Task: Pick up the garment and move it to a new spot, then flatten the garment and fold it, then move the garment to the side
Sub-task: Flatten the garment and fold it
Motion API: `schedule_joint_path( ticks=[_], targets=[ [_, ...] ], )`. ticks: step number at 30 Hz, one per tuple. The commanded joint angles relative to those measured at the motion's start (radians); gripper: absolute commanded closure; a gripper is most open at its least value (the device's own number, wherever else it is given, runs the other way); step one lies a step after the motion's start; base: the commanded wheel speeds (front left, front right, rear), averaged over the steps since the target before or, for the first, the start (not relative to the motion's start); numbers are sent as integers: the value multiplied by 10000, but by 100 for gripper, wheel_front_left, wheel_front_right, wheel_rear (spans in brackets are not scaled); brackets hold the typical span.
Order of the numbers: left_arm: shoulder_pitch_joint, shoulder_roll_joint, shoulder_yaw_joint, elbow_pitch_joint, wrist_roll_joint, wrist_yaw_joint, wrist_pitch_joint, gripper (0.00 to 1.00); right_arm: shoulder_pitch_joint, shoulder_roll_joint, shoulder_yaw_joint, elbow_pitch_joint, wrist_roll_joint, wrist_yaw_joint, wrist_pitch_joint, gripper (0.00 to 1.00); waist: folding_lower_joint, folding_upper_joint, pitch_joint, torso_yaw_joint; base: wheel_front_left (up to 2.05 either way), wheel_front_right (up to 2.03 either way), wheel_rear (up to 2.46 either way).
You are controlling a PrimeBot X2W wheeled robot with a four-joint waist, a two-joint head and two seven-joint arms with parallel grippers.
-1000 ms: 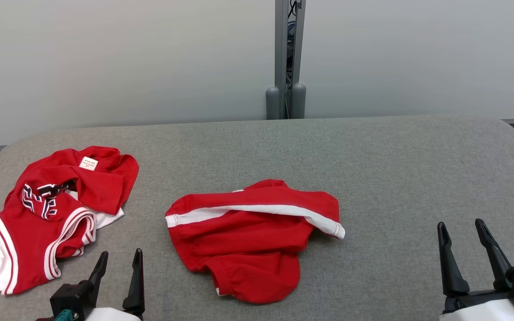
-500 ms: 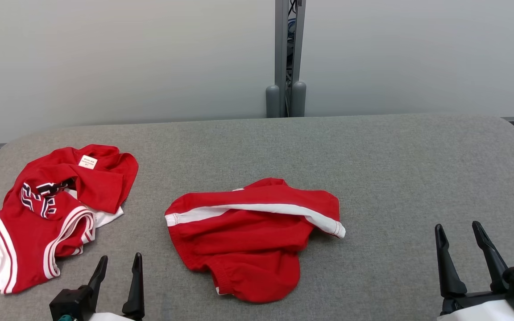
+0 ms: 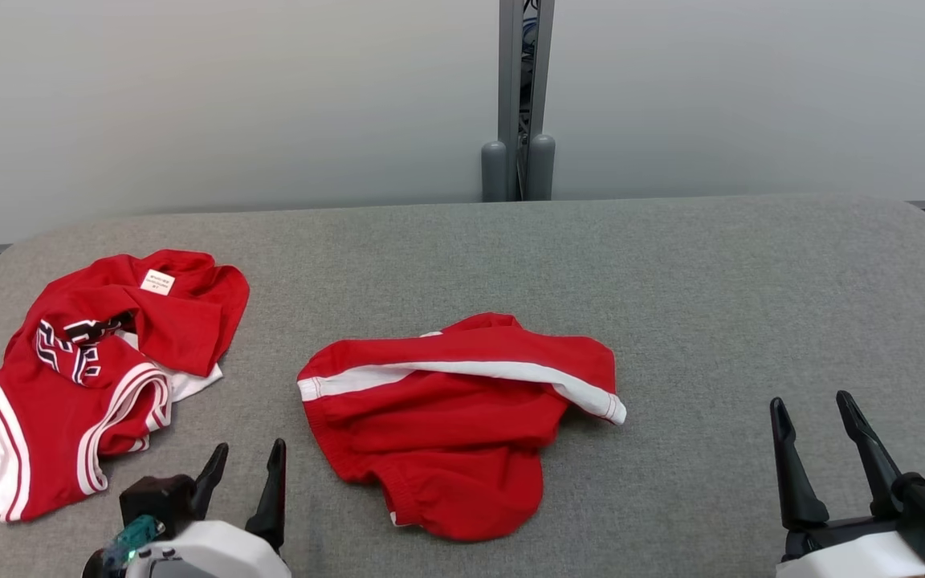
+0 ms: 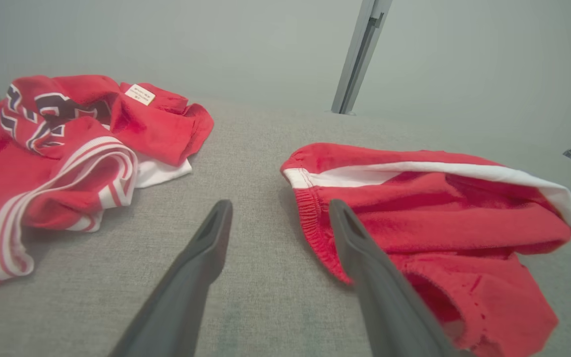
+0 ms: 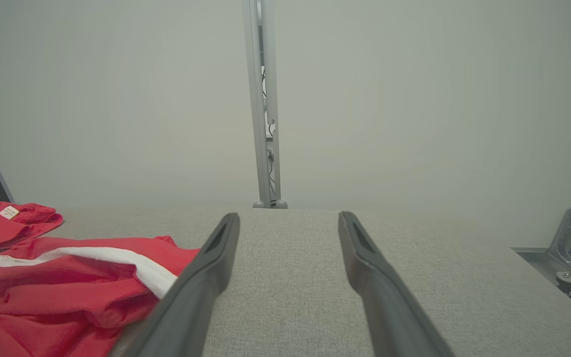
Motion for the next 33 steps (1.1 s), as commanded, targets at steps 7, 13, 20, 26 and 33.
schedule_joint_path(
  ticks=[7,13,20,26,33],
  targets=[
    [-1180,-117,195,606,-781,-399,911,0,-245,-61,150,106,-62,1,-27,0,0,0,291,-33,0,0,0],
    [-2181,-290,267,1397,-1367,-590,1685,0,-542,-60,338,145,-105,1,-25,0,0,0,700,-170,0,0,0],
    [-3143,-393,344,2469,-1744,-659,2231,0,-917,-60,606,239,-116,1,-27,0,0,0,1126,-395,0,0,0],
    [-3721,-414,459,3157,-2025,-746,2425,0,-1117,-62,754,301,-54,1,-27,0,0,0,1451,-582,0,0,0],
    [-4087,-470,428,3676,-2191,-780,2480,16,-1206,-62,808,318,3,1,-27,0,0,0,1634,-705,0,0,0]
  ],
)
